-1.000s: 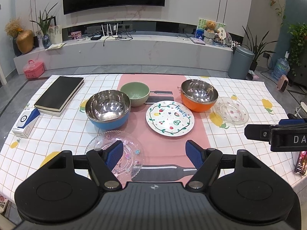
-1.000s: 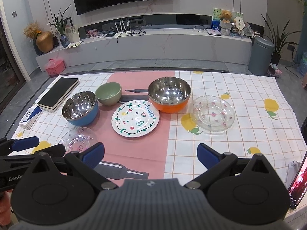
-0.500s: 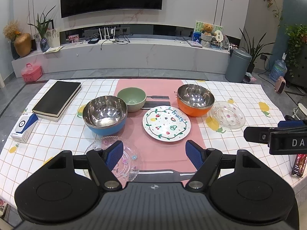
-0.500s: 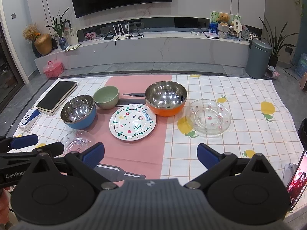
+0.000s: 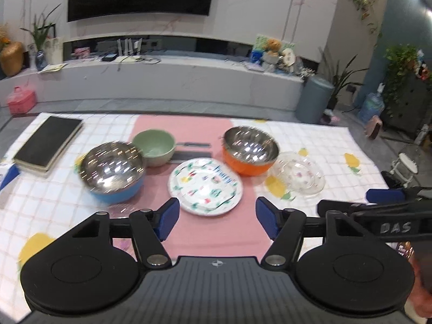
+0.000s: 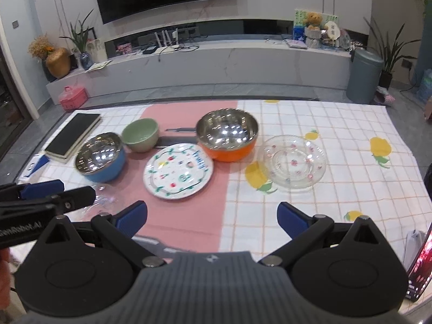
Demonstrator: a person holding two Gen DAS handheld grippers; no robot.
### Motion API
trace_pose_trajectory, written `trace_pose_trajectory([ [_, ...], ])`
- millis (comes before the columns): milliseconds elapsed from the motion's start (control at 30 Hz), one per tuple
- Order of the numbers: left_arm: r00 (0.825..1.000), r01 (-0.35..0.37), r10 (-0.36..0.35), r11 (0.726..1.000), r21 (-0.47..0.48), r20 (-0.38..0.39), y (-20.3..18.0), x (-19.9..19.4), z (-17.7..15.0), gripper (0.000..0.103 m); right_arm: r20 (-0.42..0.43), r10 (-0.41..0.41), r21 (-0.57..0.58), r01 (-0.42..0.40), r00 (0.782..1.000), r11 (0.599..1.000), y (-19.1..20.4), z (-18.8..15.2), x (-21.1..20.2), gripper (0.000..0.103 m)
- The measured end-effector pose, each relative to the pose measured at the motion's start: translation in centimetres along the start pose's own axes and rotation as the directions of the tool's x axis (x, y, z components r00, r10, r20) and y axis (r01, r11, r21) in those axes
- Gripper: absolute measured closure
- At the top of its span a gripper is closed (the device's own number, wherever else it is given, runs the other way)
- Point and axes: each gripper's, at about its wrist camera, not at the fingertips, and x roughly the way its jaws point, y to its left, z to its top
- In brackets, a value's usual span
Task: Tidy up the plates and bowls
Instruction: 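Reach the right gripper to the orange-bottomed steel bowl rim and close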
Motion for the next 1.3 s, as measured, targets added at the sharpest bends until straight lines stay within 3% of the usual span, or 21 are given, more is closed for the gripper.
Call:
trace_pose_trajectory([
  [133, 0.999, 0.034, -0.034, 0.999, -0.015, 0.021, -0.5, 2.2, 1.7, 0.039, 0.023, -0.059, 0.006, 0.059, 0.998, 0.998, -1.2, 1.1, 1.7, 0.005],
  [200, 0.999, 0.034, -0.034, 0.999, -0.003, 0.035, -0.9, 3.0, 2.8, 0.041, 0.048, -0.077, 0.012, 0.076, 0.996, 0.997, -1.8, 1.9, 2.2, 0.013],
  [367, 0.998, 0.025, -0.027, 0.999, 0.03, 0.063, -1.6, 5.0, 5.4, 0.041, 0.092, -0.084, 0.016, 0.083, 0.992, 0.996, -3.5, 4.2, 3.5, 0.017],
  [500, 0.994, 0.095, -0.096, 0.995, 0.023, 0.052, -1.6, 6.7, 7.2, 0.041, 0.093, -0.094, 0.037, 0.09, 0.991, 0.995, -4.8, 5.8, 5.7, 0.018],
  [567, 0.991, 0.127, -0.127, 0.992, 0.004, 0.035, -1.2, 7.9, 8.0, 0.041, 0.072, -0.103, 0.032, 0.101, 0.992, 0.994, -5.4, 6.4, 6.9, 0.019],
  [700, 0.995, 0.098, -0.099, 0.993, 0.061, 0.01, -1.2, 11.0, 8.8, 0.043, 0.017, -0.115, 0.055, 0.114, 0.993, 0.992, -6.7, 7.5, 9.1, 0.02],
  [867, 0.992, 0.123, -0.119, 0.989, 0.079, -0.044, -1.3, 14.7, 9.0, 0.043, -0.049, -0.105, 0.089, 0.11, 0.993, 0.99, -7.9, 8.7, 11.8, 0.02],
  [1000, 0.99, 0.132, -0.127, 0.988, 0.078, -0.063, -0.9, 17.6, 9.4, 0.042, -0.108, -0.064, 0.162, 0.081, 0.992, 0.983, -9.2, 9.5, 14.5, 0.032],
  [1200, 0.986, 0.13, -0.132, 0.991, -0.019, -0.106, 0.0, 20.7, 9.6, 0.041, -0.17, -0.022, 0.227, 0.061, 0.985, 0.972, -9.5, 9.8, 17.8, 0.036],
  [1300, 0.985, 0.085, -0.089, 0.996, -0.03, -0.147, 0.5, 22.1, 9.3, 0.043, -0.2, -0.018, 0.233, 0.065, 0.98, 0.97, -9.1, 9.7, 19.2, 0.045],
])
